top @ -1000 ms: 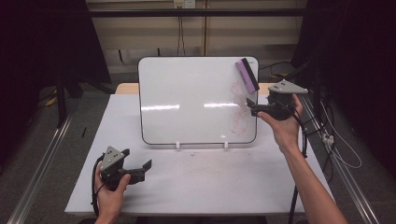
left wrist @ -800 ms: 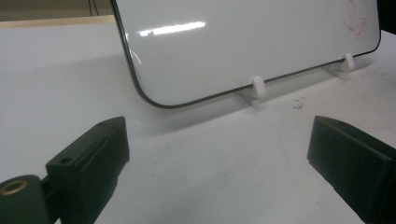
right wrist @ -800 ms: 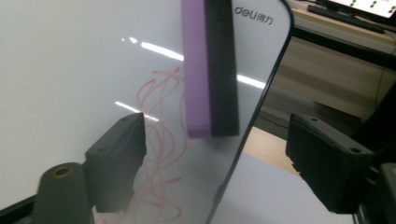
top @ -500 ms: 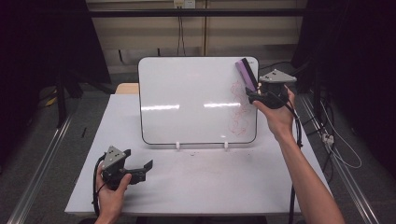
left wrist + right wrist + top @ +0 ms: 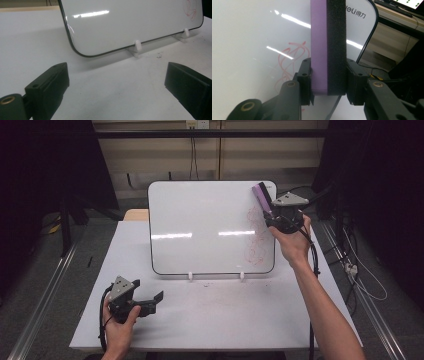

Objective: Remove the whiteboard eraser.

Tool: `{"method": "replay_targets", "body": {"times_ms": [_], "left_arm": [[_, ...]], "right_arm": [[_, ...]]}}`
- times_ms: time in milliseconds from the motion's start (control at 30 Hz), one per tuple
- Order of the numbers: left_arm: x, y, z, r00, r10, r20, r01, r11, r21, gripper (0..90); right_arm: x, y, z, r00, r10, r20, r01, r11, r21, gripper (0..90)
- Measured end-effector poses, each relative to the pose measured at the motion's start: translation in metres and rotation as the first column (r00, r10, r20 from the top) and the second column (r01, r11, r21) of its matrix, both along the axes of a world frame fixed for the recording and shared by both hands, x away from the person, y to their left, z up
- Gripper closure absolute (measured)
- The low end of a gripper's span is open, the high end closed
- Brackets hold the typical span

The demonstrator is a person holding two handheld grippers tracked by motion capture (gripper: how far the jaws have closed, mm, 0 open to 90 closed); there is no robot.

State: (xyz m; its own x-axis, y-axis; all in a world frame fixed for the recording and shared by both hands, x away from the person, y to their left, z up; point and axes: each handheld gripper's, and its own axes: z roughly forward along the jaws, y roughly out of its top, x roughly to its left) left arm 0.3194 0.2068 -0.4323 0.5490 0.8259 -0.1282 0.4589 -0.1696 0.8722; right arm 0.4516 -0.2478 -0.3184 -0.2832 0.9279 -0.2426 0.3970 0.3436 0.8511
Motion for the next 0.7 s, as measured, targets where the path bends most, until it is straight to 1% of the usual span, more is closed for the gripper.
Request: {"method": "replay_targets", "body": {"times_ms": [100,267,300,467,533,600,667,700], "left_arm": [[0.000,0.000,0.000,1.0000,-0.005,-0.003,0.005,1.0000,-0.004,5.5],[0.000,0.001,-0.001,1.0000,-0.009,-0.002,0.009,1.0000,0.004,5.7],[0.000,0.001,0.000,1.0000,-0.008,-0.001,0.008,1.0000,0.003,5.6],[0.000,0.001,-0.001,1.0000,-0.007,-0.004,0.007,1.0000,0.004,5.6],[0.000,0.000,-0.001,1.0000,-0.005,-0.007,0.005,1.0000,-0.001,5.6],[0.000,-0.001,-0.001,1.0000,-0.005,-0.004,0.005,1.0000,0.007,5.6],[0.001,-0.001,-0.001,1.0000,-0.003,-0.004,0.003,1.0000,0.008,5.6],[0.001,-0.002,-0.001,1.0000,0.003,-0.005,-0.003,1.0000,0.002,5.4]], "right_arm": [[0.000,0.000,0.000,1.0000,-0.003,-0.001,0.003,1.0000,0.001,63.7],[-0.002,0.000,0.001,1.0000,-0.005,0.004,0.005,1.0000,-0.002,64.2],[-0.004,-0.001,0.002,0.9999,0.000,0.013,0.000,1.0000,0.008,64.3],[-0.009,-0.002,0.006,0.9994,0.005,0.034,-0.006,0.9997,0.023,64.4],[-0.012,-0.003,0.006,0.9995,0.014,0.029,-0.015,0.9994,0.032,64.4],[-0.014,-0.004,0.004,0.9992,0.017,0.036,-0.019,0.9992,0.034,64.4],[-0.016,-0.007,0.002,0.9991,0.015,0.040,-0.017,0.9987,0.049,64.4],[-0.019,-0.008,-0.001,0.9988,0.025,0.043,-0.027,0.9983,0.052,64.4]]}}
